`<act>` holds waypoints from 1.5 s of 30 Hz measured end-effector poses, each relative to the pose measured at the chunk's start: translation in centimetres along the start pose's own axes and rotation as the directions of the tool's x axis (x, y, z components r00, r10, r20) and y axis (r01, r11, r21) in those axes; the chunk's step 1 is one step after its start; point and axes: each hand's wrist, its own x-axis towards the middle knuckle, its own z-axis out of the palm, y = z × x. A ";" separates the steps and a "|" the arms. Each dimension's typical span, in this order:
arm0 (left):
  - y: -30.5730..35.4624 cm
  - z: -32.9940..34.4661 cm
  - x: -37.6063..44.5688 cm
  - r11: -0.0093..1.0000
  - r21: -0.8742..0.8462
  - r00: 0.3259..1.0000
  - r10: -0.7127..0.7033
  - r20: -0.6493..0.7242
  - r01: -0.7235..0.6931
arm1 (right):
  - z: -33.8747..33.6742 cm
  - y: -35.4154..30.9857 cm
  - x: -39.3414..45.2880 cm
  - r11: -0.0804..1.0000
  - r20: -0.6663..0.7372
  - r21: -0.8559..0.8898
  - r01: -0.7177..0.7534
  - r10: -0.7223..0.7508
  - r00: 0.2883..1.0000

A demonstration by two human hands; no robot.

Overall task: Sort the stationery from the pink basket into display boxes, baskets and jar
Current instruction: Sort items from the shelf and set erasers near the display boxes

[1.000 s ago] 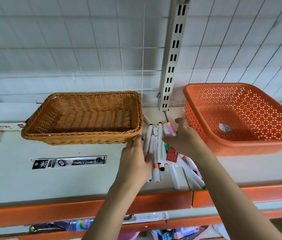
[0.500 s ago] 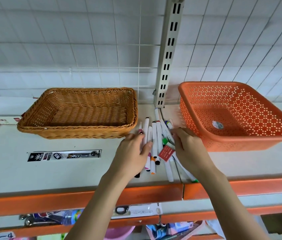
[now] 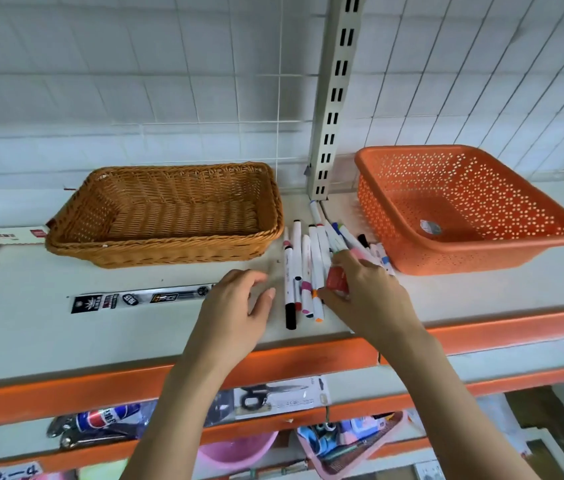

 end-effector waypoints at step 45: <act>-42.8 -40.7 -11.9 0.996 0.068 0.998 -0.060 -0.017 0.061 | 19.3 -55.1 -2.2 0.980 -0.375 0.195 0.034 0.043 0.926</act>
